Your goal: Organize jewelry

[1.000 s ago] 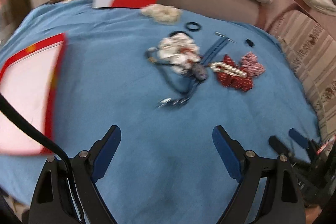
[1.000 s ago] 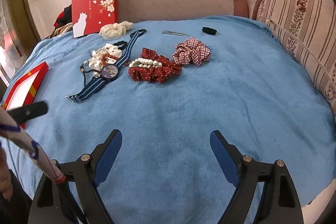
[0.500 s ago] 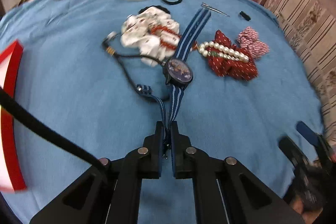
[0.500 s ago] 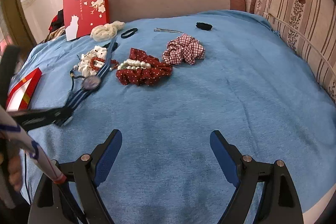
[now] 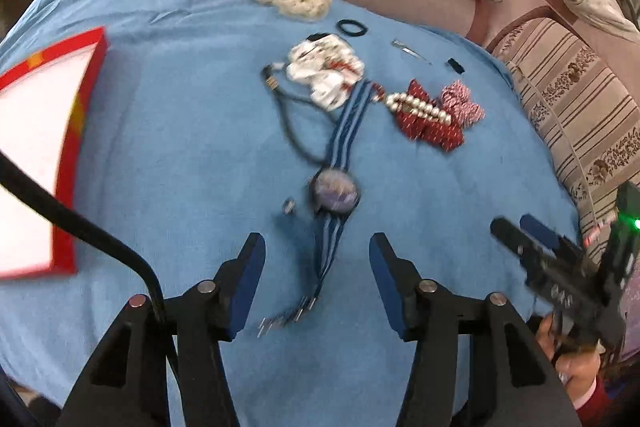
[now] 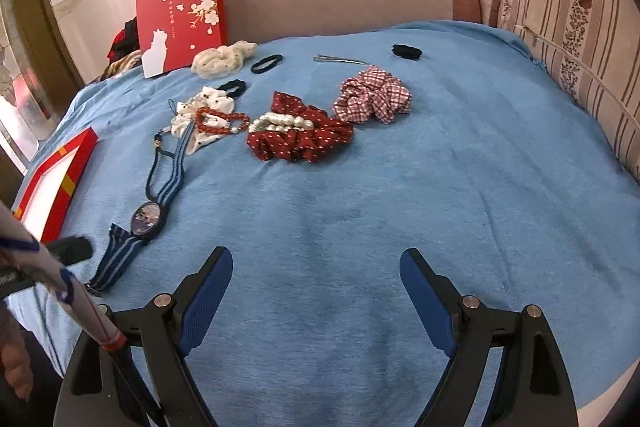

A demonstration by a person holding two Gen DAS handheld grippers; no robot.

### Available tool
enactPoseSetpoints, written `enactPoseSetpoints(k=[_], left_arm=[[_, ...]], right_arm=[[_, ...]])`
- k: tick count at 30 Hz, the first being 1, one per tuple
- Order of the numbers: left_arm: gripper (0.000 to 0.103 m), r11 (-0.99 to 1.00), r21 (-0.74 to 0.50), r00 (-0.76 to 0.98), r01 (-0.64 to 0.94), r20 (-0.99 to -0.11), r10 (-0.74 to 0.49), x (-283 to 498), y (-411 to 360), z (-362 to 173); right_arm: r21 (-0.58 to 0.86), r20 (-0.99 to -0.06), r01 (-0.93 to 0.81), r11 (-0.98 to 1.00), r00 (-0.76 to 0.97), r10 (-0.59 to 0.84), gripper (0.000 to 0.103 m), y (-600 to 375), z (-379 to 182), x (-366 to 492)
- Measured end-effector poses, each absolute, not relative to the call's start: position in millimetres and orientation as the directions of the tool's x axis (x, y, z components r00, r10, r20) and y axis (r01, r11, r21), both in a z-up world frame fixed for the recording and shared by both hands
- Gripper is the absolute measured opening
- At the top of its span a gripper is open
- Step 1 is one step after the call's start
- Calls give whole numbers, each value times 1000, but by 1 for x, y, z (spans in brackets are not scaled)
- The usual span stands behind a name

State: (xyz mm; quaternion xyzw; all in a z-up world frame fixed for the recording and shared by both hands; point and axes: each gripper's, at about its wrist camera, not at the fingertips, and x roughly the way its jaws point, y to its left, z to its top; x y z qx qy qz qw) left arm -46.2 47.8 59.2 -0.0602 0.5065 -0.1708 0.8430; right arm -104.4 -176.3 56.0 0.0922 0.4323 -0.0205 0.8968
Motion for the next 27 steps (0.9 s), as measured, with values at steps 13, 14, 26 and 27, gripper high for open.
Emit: enactPoseSetpoints(k=[13, 14, 26, 27], left_arm=[[6, 939, -144, 399, 312, -877, -267, -17, -4, 25], [6, 939, -160, 398, 305, -874, -278, -17, 0, 26], [2, 963, -202, 464, 181, -845, -265, -42, 74, 51], [2, 965, -195, 463, 178, -848, -257, -43, 78, 48]], right_arm=[[214, -767, 89, 973, 632, 111, 89, -187, 61, -54], [234, -761, 75, 969, 635, 135, 89, -186, 64, -47], [322, -738, -140, 936, 582, 341, 88, -123, 74, 7], [331, -740, -157, 930, 569, 359, 88, -117, 73, 11]])
